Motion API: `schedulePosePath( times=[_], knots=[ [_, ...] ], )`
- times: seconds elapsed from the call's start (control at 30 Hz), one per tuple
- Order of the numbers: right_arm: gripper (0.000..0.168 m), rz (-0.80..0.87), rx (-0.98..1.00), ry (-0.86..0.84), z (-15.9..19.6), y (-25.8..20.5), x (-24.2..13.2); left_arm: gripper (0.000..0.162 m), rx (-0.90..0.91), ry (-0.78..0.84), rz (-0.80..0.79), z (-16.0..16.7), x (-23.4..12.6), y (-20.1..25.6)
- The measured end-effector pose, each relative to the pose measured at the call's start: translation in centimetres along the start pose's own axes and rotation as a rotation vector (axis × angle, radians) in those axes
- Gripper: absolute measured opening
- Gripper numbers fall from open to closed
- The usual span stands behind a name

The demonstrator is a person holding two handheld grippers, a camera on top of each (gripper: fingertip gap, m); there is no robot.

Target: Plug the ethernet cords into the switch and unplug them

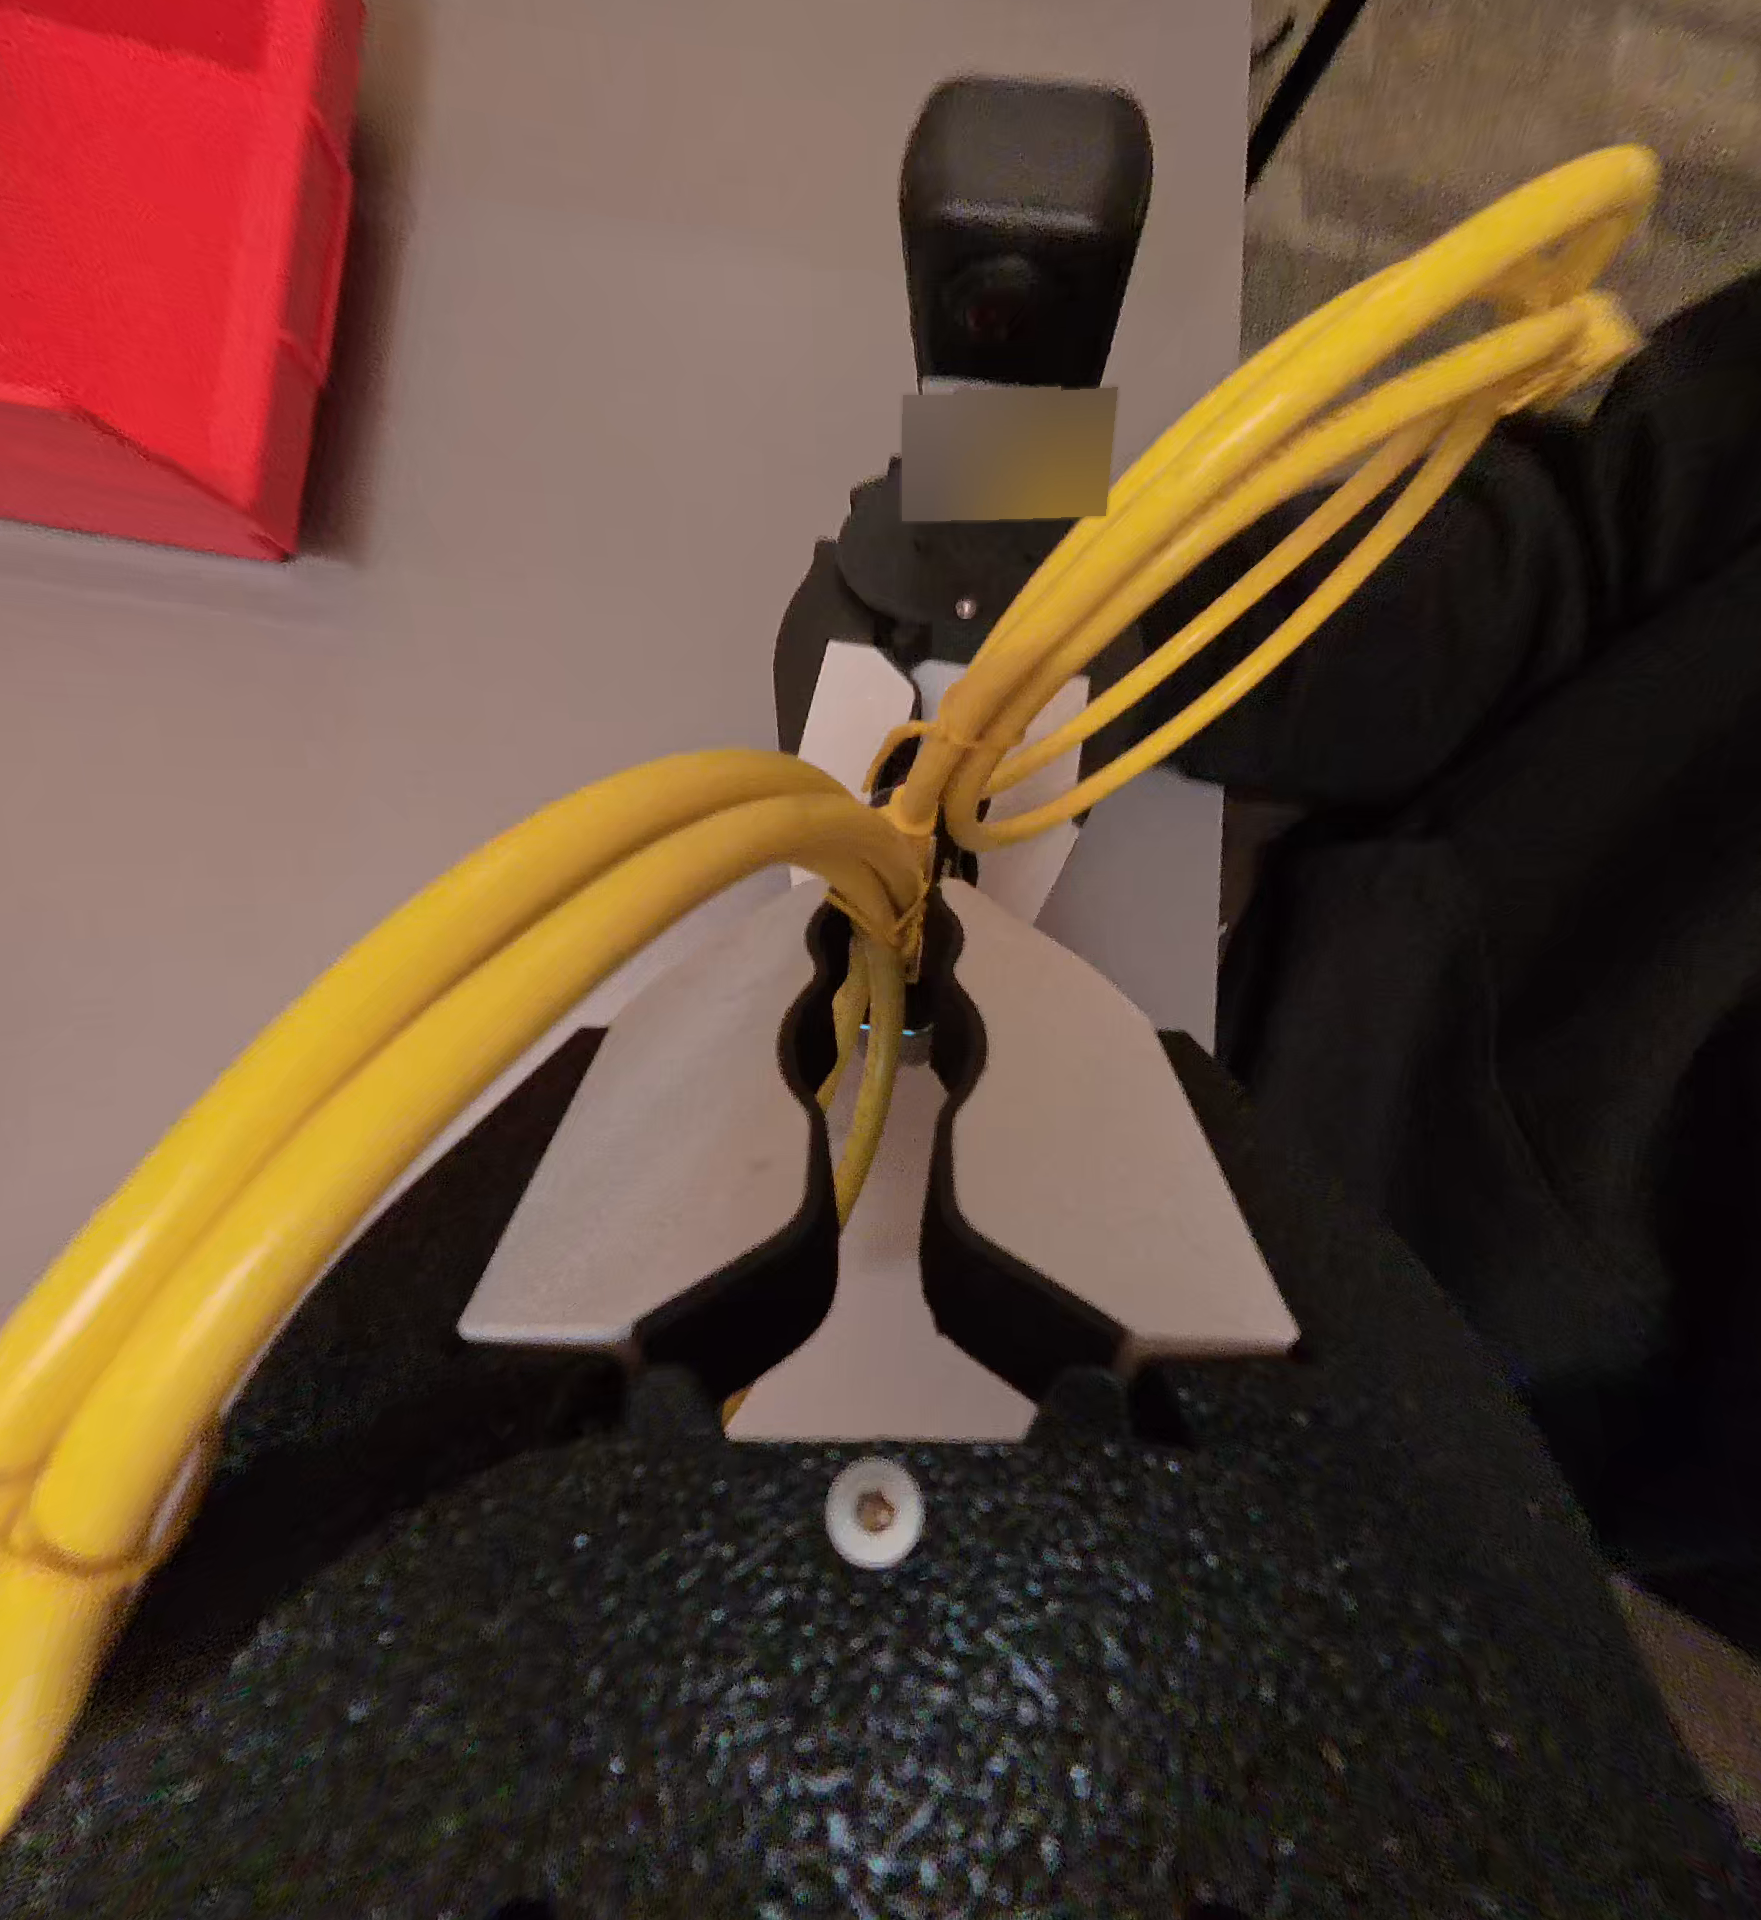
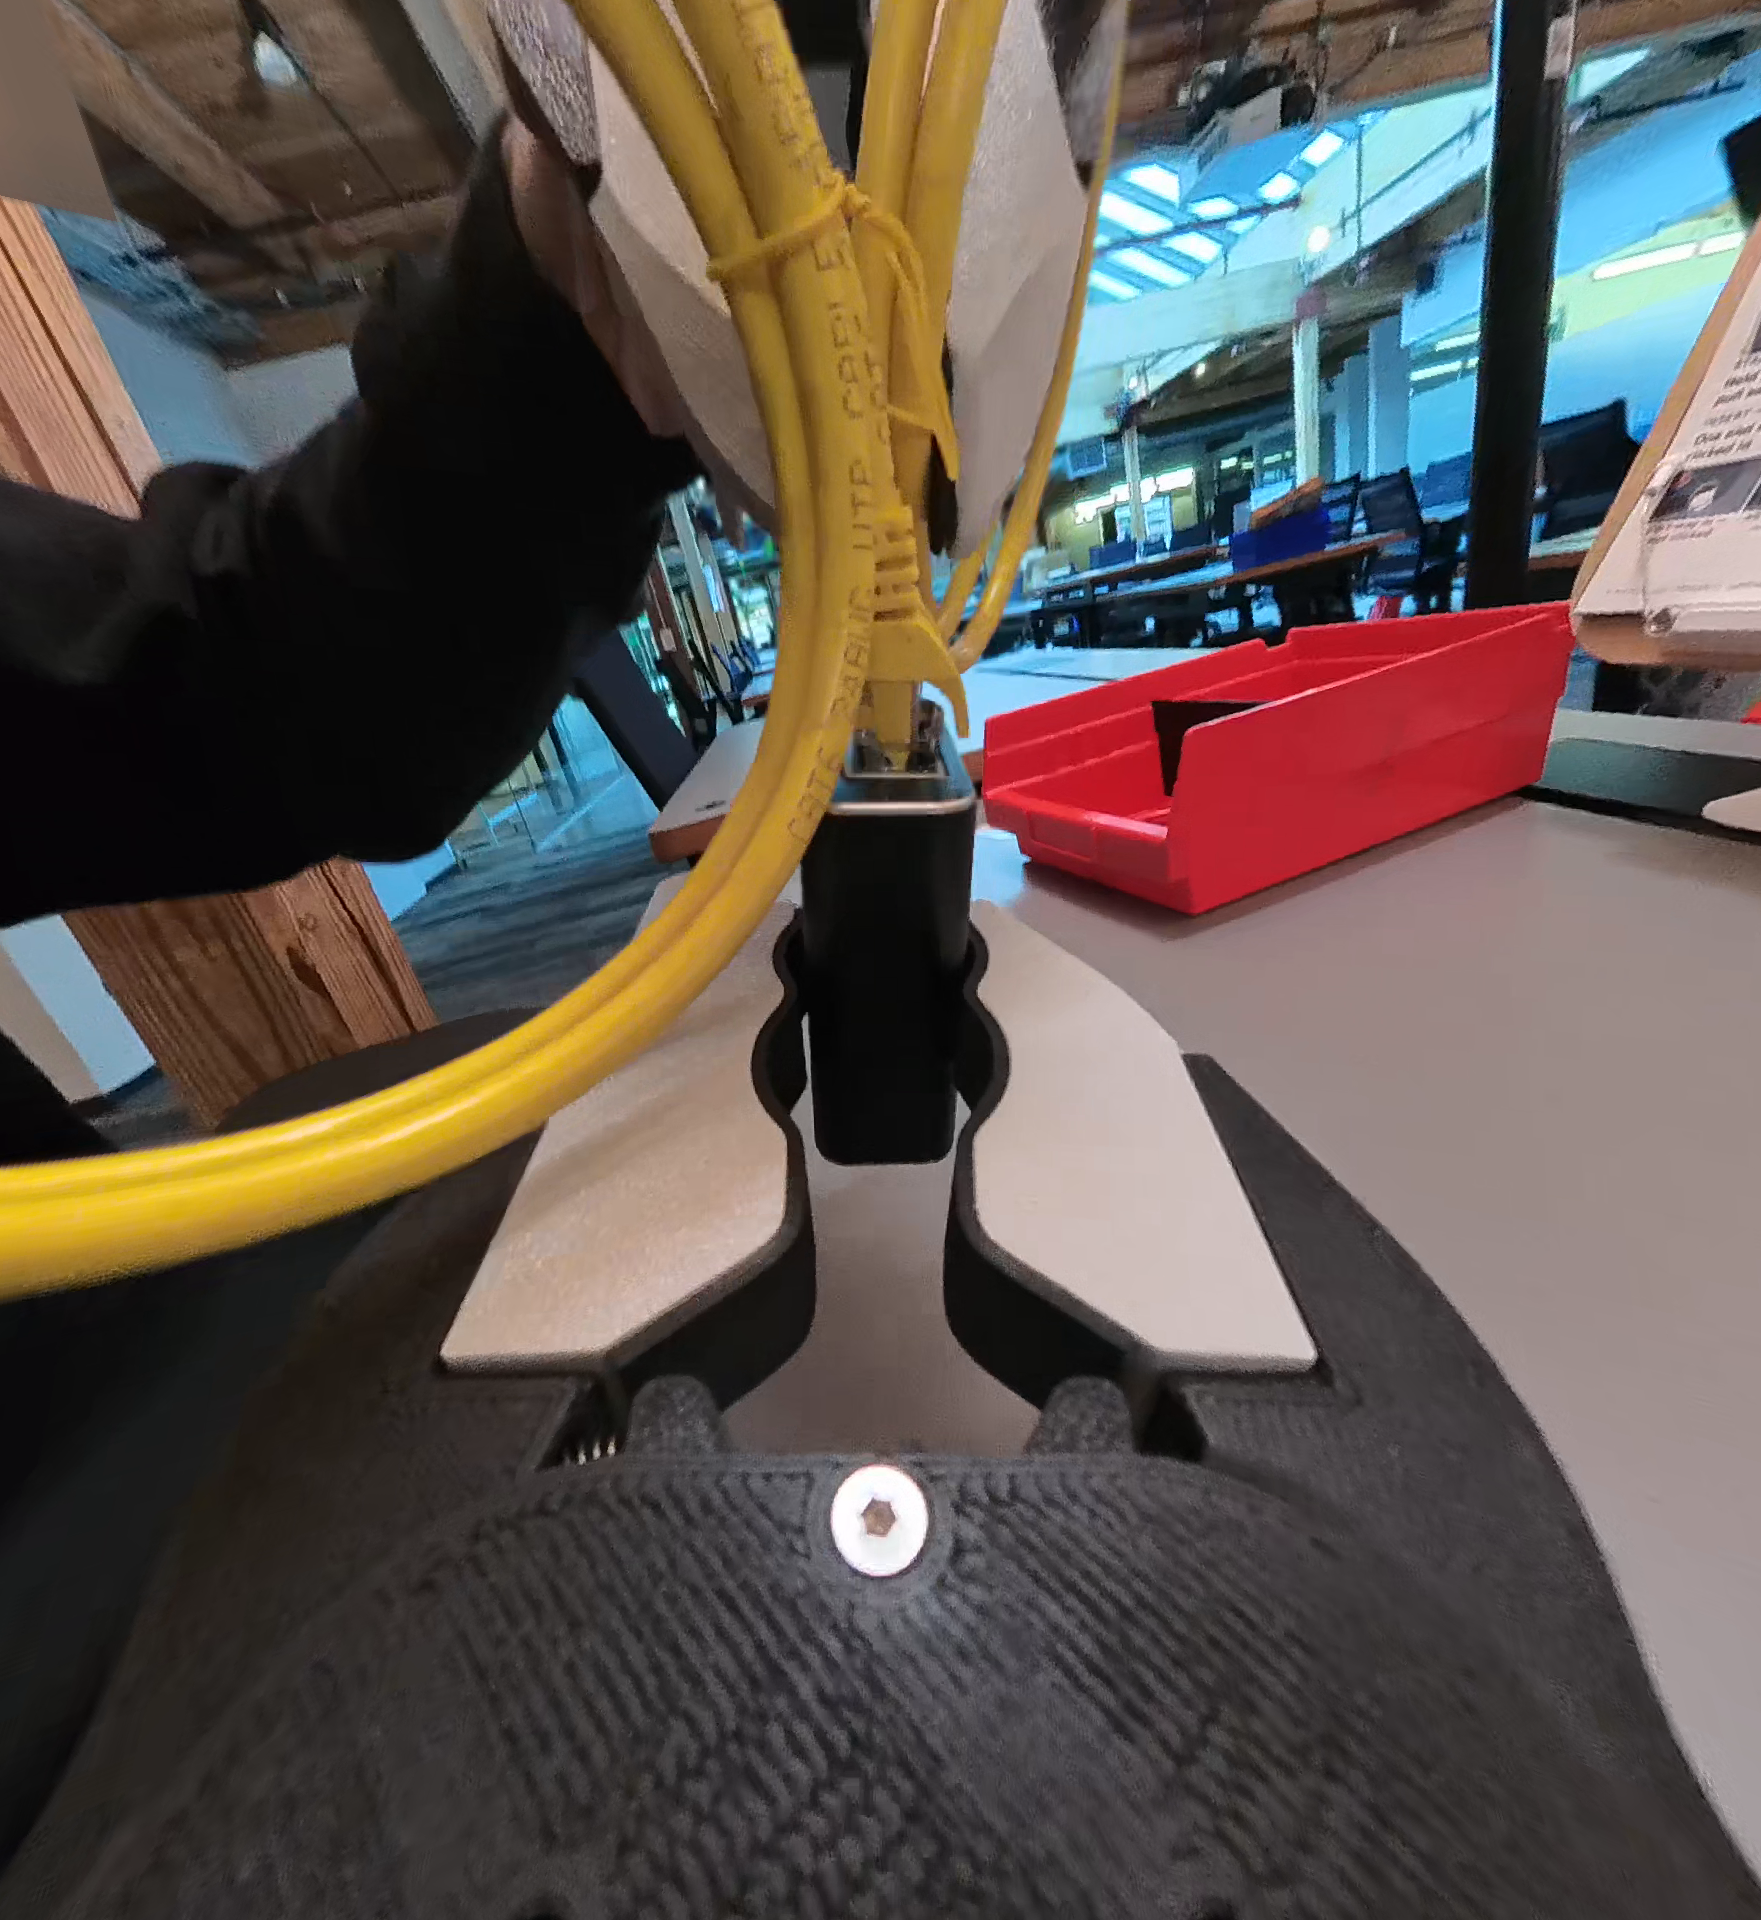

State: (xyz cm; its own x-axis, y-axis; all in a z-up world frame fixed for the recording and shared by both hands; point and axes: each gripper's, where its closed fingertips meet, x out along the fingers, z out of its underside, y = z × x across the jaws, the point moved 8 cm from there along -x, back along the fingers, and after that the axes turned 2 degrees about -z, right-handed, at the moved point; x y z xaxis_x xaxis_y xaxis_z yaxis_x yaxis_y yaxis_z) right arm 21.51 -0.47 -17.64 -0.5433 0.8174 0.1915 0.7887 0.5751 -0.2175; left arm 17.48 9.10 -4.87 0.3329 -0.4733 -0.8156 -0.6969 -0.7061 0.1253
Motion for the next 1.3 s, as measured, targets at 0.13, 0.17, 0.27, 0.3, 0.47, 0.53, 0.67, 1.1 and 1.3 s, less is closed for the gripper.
schedulePosePath(
  times=[0.13, 0.17, 0.27, 0.3, 0.47, 0.53, 0.67, 1.1, 1.3],
  knots=[
    [0.032, 0.023, -0.014, 0.081, -0.3, 0.1, -0.1, 0.013, -0.027, 0.066, -0.001, 0.1, 0.3, 0.2],
    [0.034, 0.015, -0.010, 0.084, -0.3, 0.0, 0.0, 0.013, -0.027, 0.076, 0.009, 0.1, 0.4, 0.3],
    [0.047, 0.002, -0.014, 0.072, -0.1, -0.1, 0.4, 0.013, -0.017, 0.084, 0.034, 0.1, 1.1, 0.7],
    [0.048, 0.001, -0.019, 0.066, -0.1, -0.2, 0.5, 0.013, -0.012, 0.086, 0.036, 0.0, 1.2, 0.8],
    [0.039, -0.041, -0.001, 0.057, 0.0, -0.5, 0.7, 0.014, 0.007, 0.099, 0.023, -0.3, 1.5, 0.9],
    [0.037, -0.041, 0.007, 0.057, -0.1, -0.5, 0.7, 0.013, 0.011, 0.102, 0.015, -0.3, 1.4, 0.9],
    [0.039, -0.022, -0.008, -0.013, 0.0, -0.6, 0.8, 0.014, 0.036, 0.087, 0.011, 0.1, 1.3, 0.9],
    [0.038, -0.030, -0.038, -0.043, 0.4, -0.7, 0.8, 0.017, 0.086, -0.003, -0.076, 0.2, 0.5, 1.5],
    [0.038, -0.028, -0.054, -0.068, 0.4, -0.8, 1.0, 0.021, 0.062, -0.013, -0.036, 0.4, 1.1, 1.4]
  ],
)
